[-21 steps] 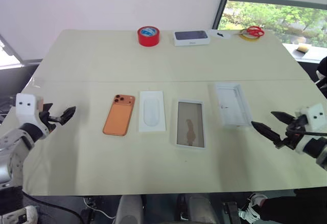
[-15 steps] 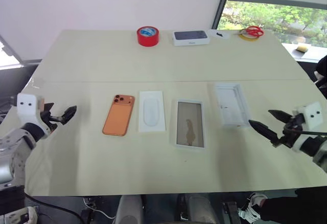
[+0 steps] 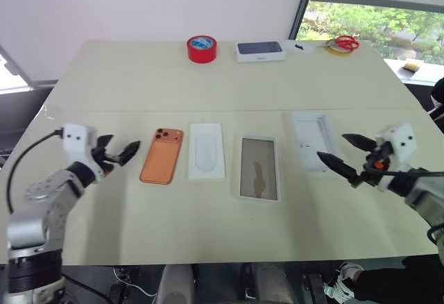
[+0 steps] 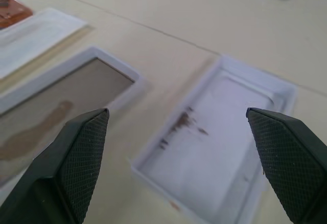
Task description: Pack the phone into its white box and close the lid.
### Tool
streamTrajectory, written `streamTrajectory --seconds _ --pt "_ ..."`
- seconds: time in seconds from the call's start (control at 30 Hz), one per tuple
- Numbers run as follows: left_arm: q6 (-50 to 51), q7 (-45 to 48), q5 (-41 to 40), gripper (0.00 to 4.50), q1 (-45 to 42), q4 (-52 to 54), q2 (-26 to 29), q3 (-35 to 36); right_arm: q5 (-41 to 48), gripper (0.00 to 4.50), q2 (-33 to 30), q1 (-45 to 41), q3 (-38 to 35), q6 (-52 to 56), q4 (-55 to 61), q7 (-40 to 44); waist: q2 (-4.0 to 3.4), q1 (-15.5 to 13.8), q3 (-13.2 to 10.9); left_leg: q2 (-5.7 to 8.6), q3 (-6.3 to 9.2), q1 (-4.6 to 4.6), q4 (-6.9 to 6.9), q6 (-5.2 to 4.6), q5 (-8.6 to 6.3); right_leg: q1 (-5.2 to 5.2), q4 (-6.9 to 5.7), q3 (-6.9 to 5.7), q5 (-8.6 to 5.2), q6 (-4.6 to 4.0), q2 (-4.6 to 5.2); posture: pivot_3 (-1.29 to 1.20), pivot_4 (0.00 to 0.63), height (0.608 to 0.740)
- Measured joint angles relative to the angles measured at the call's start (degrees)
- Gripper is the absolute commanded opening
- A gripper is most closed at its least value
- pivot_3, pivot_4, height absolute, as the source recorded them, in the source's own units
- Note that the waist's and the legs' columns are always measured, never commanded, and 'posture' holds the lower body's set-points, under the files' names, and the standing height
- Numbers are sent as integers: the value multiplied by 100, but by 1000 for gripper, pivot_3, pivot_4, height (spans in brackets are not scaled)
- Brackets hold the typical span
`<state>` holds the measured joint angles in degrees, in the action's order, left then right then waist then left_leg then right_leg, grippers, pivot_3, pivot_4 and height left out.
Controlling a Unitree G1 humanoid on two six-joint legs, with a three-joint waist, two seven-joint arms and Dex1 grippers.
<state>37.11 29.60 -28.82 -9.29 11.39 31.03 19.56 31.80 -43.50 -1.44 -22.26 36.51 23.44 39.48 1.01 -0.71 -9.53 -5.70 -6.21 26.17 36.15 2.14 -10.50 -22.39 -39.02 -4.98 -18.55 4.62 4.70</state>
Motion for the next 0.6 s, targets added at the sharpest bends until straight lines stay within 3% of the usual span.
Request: streamTrajectory --seconds 0.2,0.43,0.6 --pt "1064 -550 -475 4477 -673 463 -804 -713 1 4500 3 -462 661 153 277 -101 3 -9 -1 2 6 1 7 -1 1 6 -1 0 0 2 0 0 150 730" --pt "3069 -2082 -1196 4477 -1520 493 -1790 -336 -23 4500 5 -537 800 177 491 -271 7 13 -3 2 8 0 7 -1 1 4 -6 0 0 3 -4 0 150 730" --pt "3905 -2576 -1305 4477 -1834 465 -1924 -70 -21 4500 -17 -545 843 184 557 -250 7 -2 -3 4 8 0 8 -1 1 6 -6 0 0 3 -3 0 150 730"
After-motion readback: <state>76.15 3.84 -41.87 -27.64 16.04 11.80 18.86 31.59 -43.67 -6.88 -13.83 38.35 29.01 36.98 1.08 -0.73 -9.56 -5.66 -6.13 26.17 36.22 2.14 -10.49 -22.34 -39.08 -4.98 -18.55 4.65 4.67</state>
